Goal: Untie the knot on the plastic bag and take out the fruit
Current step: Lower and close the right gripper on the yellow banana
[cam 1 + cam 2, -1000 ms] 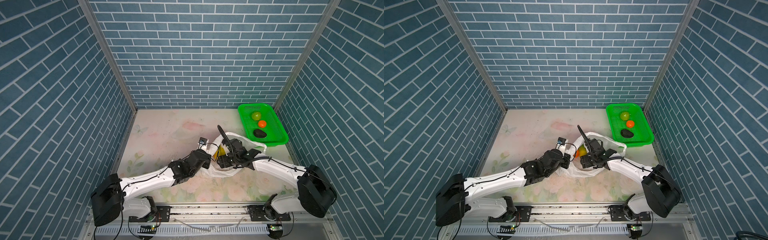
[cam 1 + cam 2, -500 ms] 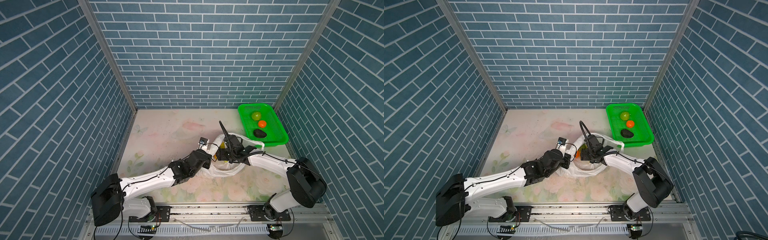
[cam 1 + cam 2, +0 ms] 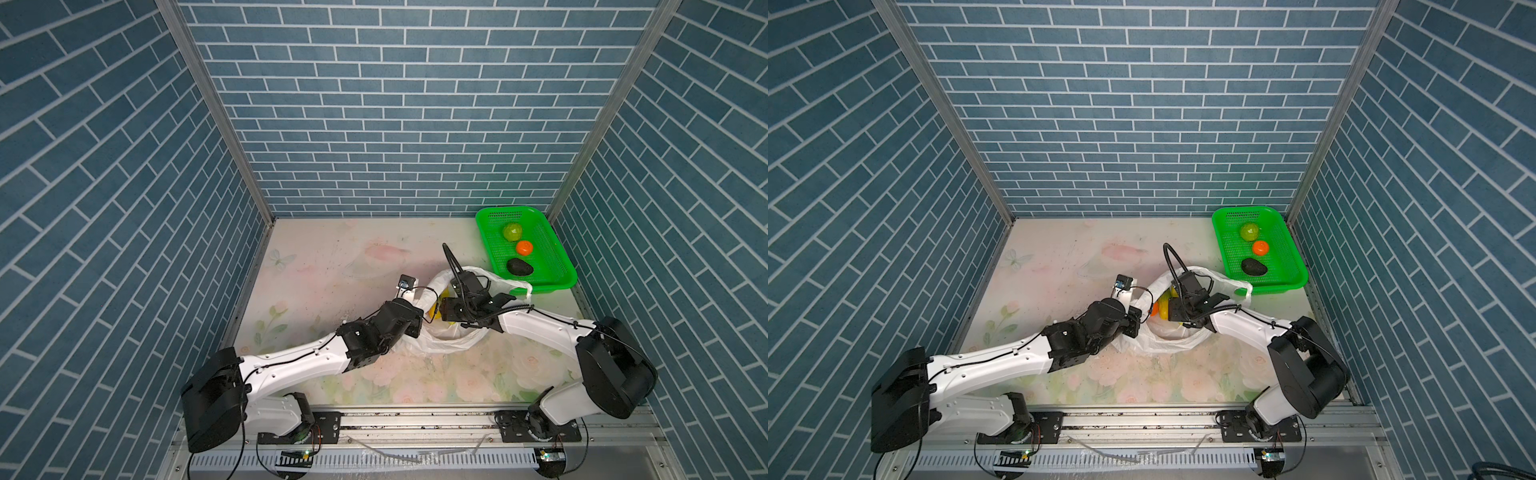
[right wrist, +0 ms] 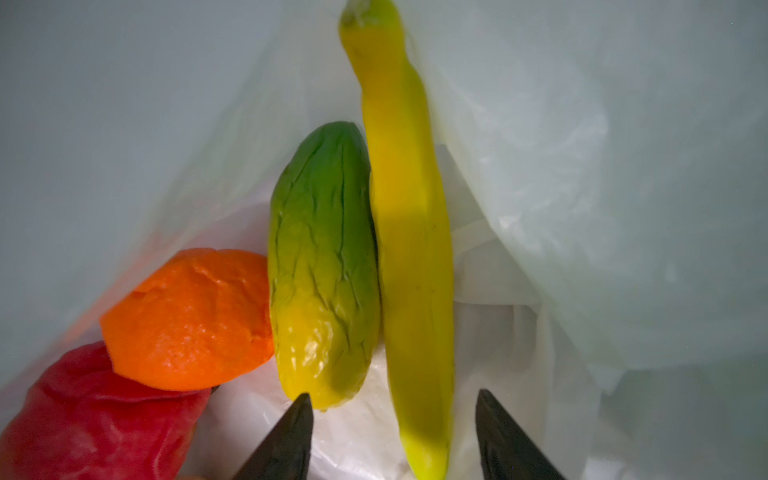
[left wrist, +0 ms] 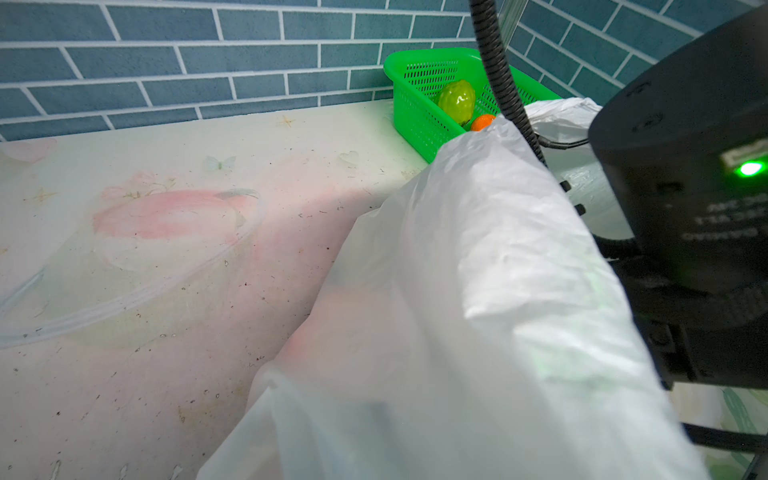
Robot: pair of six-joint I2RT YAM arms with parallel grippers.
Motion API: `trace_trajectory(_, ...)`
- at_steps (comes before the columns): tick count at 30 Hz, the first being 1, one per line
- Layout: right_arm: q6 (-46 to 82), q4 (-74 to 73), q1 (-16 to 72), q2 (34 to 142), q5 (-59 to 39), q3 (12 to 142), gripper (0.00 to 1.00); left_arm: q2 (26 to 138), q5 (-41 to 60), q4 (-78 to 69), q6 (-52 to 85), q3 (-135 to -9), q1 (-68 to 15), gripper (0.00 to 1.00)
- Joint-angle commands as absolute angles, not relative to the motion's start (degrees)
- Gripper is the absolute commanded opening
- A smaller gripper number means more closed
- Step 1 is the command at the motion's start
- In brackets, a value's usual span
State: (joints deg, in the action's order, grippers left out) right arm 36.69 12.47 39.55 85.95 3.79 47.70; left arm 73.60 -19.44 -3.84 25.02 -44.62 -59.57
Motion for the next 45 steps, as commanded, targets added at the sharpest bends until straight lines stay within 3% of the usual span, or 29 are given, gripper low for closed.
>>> trace_trajectory(1, 38.05, 13.59, 39.22, 86.39, 5.66, 45.81, 0.6, 72.43, -19.56, -5.01, 24.78, -44.2, -60.03, 0.0)
trace_trajectory(10, 34.81, 12.69, 39.22, 90.92, 5.5, 46.83, 0.5, 72.51, -19.51, -5.03, 24.79, -44.13, -60.06, 0.0)
trace_trajectory(19, 33.23, 11.59, 39.38, 95.7, 5.46, 48.73, 0.49, 72.51, -19.69, -4.94, 24.78, -44.33, -60.03, 0.0)
trace_trajectory(22, 32.9, 11.29, 39.45, 96.05, 5.71, 49.28, 0.39, 72.61, -19.76, -4.83, 24.79, -44.41, -60.03, 0.0)
trace_trajectory(30, 31.73, 14.66, 39.88, 91.07, 4.67, 49.82, 0.25, 72.82, -19.73, -4.57, 24.74, -44.56, -60.07, 0.0)
trace_trajectory(45, 31.73, 23.33, 40.24, 80.24, -7.8, 49.94, 0.23, 74.08, -19.44, -5.27, 24.71, -45.0, -60.08, 0.0)
